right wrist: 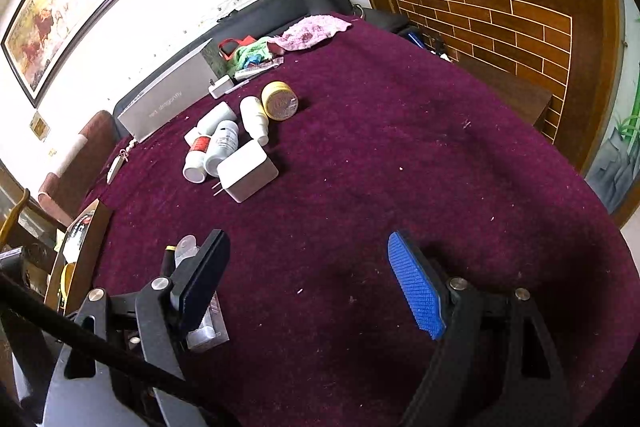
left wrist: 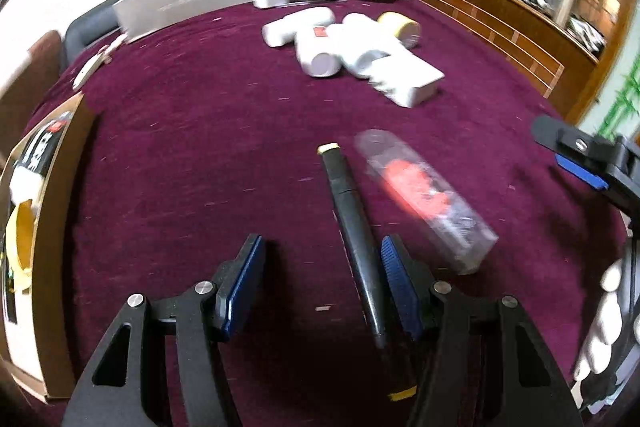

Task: Organize objects
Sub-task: 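Grasp a gold-tipped black marker with the left tool while the right tool grasps the clear red-item pack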

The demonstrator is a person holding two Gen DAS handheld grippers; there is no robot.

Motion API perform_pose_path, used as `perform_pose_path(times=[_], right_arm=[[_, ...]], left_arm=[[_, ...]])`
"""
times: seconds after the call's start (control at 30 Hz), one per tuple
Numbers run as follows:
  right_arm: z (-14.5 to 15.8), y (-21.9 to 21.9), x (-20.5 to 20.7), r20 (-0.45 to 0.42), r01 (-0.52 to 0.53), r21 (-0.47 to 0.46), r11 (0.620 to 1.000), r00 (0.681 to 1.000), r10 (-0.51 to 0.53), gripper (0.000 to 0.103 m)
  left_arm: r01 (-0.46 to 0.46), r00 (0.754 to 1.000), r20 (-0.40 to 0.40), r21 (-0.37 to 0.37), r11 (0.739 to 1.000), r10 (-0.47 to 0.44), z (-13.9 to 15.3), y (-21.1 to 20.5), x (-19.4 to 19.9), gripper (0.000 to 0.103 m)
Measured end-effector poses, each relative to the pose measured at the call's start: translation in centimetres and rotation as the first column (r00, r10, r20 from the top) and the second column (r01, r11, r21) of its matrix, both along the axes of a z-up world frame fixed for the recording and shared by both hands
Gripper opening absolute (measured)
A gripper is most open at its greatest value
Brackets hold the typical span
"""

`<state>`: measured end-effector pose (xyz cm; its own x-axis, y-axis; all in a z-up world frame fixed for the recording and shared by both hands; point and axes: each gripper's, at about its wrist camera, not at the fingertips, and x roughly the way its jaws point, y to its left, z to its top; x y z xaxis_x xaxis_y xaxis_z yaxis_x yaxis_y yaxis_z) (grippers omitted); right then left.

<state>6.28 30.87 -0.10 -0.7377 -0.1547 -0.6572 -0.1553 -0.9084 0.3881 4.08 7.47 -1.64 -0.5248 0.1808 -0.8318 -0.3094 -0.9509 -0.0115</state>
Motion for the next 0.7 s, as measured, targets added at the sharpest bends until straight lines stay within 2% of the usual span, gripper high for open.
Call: perform_pose_path(times=[0.17,0.33,0.37,0.47,0.53,0.57,0.6,0.63,0.7], right_arm=[[0.1,-0.8,-0.2,0.012,-0.028,0.012,1.0,1.0,0.028,0.082],[0.4,-3.1,-0.9,0.048,-0.11,0.043,0.993,0.993,0.108,0.082],[0.4,-3.7,-1.0,0.053,-0.131,0.055,0.99,0.99,0.128,0.082],[0.5,-5.2,-1.3,0.07,-0.173,0.092,0.981,0.983,0.167,0.082],[0.5,-6.0,-1.4,0.085,-0.194,0.115,0.974,0.979,0.185,0.082],[0.5,-6.4,-1.5,0.092,-0.205,0.127,0.97,0.977,0.194,0.082],[0.4,-6.6,-1.5,0.097,-0.215,0.137,0.967,0.974,0.203,0.082],[0.5,-7.0,-1.5,0.103,-0.228,0.15,0.962,0.971,0.215,0.082],[0.5,-7.9,-1.6,0.111,-0.254,0.188,0.949,0.965,0.237,0.082]], left_arm=[[-0.064,0.998,0.0,-0.011,0.998,0.064,-0.3,-2.5,-0.7,0.054],[-0.009,0.999,-0.049,-0.084,0.996,0.004,-0.5,-0.9,-0.9,0.058],[-0.008,0.999,-0.047,-0.08,0.997,0.004,-0.6,-0.9,-1.0,0.06],[0.001,1.0,-0.008,0.007,1.0,-0.001,-0.6,-2.2,-1.6,0.061],[0.013,1.0,-0.013,0.026,1.0,-0.013,-0.4,-2.9,-1.3,0.048],[0.015,1.0,-0.018,0.031,0.999,-0.014,-0.2,-3.3,-1.1,0.027],[0.019,1.0,-0.01,0.048,0.999,-0.018,-0.1,-4.1,-0.9,0.017],[0.014,1.0,-0.004,0.056,0.998,-0.014,0.0,-4.6,-0.8,0.012],[-0.001,1.0,0.007,0.072,0.997,0.0,0.1,-6.1,-0.5,0.011]])
